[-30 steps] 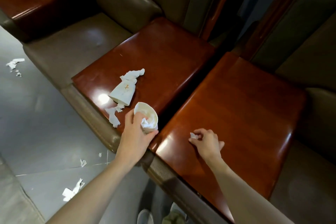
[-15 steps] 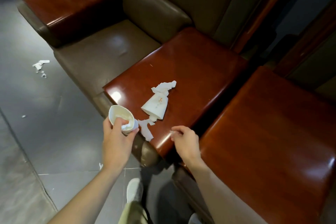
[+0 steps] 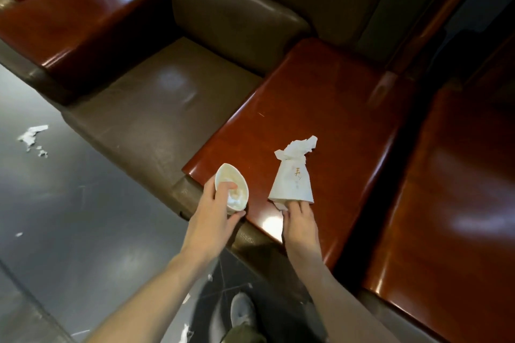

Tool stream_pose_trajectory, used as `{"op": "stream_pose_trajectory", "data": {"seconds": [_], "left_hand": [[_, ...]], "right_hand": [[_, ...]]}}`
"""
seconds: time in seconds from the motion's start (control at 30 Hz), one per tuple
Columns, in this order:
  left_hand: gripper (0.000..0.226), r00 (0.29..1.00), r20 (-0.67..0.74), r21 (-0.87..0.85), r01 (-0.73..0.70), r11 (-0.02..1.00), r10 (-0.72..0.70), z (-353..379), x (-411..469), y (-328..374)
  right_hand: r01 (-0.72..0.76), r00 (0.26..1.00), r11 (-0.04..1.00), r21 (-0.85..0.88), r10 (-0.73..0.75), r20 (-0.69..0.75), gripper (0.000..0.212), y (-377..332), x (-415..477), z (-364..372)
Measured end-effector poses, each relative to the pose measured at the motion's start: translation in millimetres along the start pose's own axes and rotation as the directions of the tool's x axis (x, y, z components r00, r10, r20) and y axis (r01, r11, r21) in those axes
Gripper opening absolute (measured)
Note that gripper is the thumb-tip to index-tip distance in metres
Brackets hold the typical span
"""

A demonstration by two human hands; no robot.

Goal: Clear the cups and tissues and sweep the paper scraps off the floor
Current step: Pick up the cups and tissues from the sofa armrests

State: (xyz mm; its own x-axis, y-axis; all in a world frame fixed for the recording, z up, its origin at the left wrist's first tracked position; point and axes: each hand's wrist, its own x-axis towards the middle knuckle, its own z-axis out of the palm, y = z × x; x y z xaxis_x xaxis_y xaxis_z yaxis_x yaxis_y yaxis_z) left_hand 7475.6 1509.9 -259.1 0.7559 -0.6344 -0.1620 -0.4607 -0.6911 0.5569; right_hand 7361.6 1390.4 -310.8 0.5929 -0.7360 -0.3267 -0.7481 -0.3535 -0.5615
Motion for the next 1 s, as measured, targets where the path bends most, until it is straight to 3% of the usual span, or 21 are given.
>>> {"op": "stream_pose_trajectory", "data": {"seconds": [0.2, 0.33, 0.5, 0.63, 0.73, 0.83, 1.0], "left_hand": [[0.063, 1.0, 0.017, 0.028, 0.019, 0.999, -0.02, 5.3, 23.6, 8.5], [0.066, 0.999, 0.04, -0.01, 0.011, 1.0, -0.011, 7.4, 34.2, 17.9], [0.068, 0.996, 0.088, -0.032, -0.018, 0.999, 0.021, 11.8, 45.7, 22.0], [0.064, 0.983, 0.049, -0.049, -0.173, 0.984, 0.176, 19.1, 50.0, 23.6], [0.061, 0.993, 0.052, -0.104, -0.102, 0.989, 0.108, 23.9, 57.0, 29.7], [0.063, 0.997, 0.026, -0.131, -0.064, 0.989, 0.068, 25.4, 68.8, 36.2], [0.077, 0.997, 0.024, -0.06, -0.075, 0.995, 0.077, 16.1, 84.0, 38.3]], "right_hand": [[0.072, 0.988, 0.986, 0.152, -0.05, -0.148, 0.023, -10.8, -6.8, -27.6], [0.213, 0.931, 0.973, 0.093, -0.173, -0.321, 0.021, -17.0, -6.3, -49.2], [0.156, 0.889, 0.963, 0.221, -0.04, -0.456, 0.021, -32.0, 34.5, -79.1], [0.019, 0.941, 0.98, 0.201, 0.051, -0.335, 0.022, -45.1, 83.6, -93.6], [-0.07, 0.98, 0.99, 0.12, 0.091, -0.177, 0.03, -52.1, 108.5, -97.5], [-0.066, 0.992, 0.996, -0.067, 0.058, -0.114, 0.032, -57.4, 125.6, -102.9], [-0.189, 0.971, 0.981, 0.037, 0.182, 0.157, 0.037, -69.4, 152.6, -105.6]]}}
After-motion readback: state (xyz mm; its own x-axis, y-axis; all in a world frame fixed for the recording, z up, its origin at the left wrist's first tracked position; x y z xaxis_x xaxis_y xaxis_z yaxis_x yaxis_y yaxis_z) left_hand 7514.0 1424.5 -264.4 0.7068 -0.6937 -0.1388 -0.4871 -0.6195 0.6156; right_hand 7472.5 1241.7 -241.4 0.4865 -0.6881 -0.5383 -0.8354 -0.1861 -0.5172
